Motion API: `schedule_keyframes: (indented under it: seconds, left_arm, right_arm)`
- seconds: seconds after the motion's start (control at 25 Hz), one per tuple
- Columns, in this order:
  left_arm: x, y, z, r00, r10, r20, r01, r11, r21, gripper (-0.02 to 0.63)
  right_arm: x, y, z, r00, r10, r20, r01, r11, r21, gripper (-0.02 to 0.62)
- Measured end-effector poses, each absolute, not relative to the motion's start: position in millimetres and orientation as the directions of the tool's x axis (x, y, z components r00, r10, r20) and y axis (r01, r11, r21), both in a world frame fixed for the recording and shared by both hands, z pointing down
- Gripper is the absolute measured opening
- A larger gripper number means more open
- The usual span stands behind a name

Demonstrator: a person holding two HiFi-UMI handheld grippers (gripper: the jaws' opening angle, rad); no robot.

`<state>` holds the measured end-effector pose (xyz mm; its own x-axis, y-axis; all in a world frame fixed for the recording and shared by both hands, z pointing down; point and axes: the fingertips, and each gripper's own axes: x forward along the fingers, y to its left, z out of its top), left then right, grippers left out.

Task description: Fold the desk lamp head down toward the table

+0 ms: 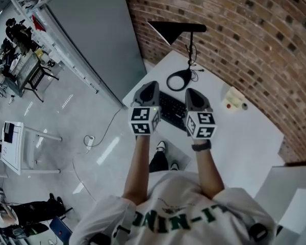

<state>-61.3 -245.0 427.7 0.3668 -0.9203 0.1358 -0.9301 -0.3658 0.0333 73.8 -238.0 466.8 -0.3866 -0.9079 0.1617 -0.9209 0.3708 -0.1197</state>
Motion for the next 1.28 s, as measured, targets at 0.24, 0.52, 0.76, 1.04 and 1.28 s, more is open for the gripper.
schedule_keyframes:
  seconds: [0.24,0.52,0.76,1.04,1.28]
  left_arm:
    - [-55,-285,412,0.433,-0.89,0.145,-0.901,-0.428,0.065,0.0]
    - [-49,-324,400,0.501,-0.852,0.149,-0.865,-0.5,0.047,0.002]
    - [-47,-354,389,0.524,-0.842,0.124,-0.851,-0.523,0.045,0.003]
    - [-30,-381,379,0.581,-0.804,0.121,-0.812,-0.583,0.024,0.076]
    - [-12,-399,371,0.622,-0.776,0.106,-0.781,-0.625,0.005,0.126]
  right_arm:
    - [82,-275,457,-0.353,-0.924,0.149,-0.934,0.338,-0.116,0.002]
    - [64,-310,457,-0.361,-0.92,0.154,-0.931,0.347,-0.115,0.0]
    - [66,-333,460,-0.343,-0.924,0.168,-0.938,0.327,-0.113,0.0]
    - [75,-356,457,-0.32,-0.932,0.169,-0.946,0.306,-0.108,0.002]
    - [86,-373,455,-0.305,-0.938,0.163,-0.951,0.29,-0.106,0.002]
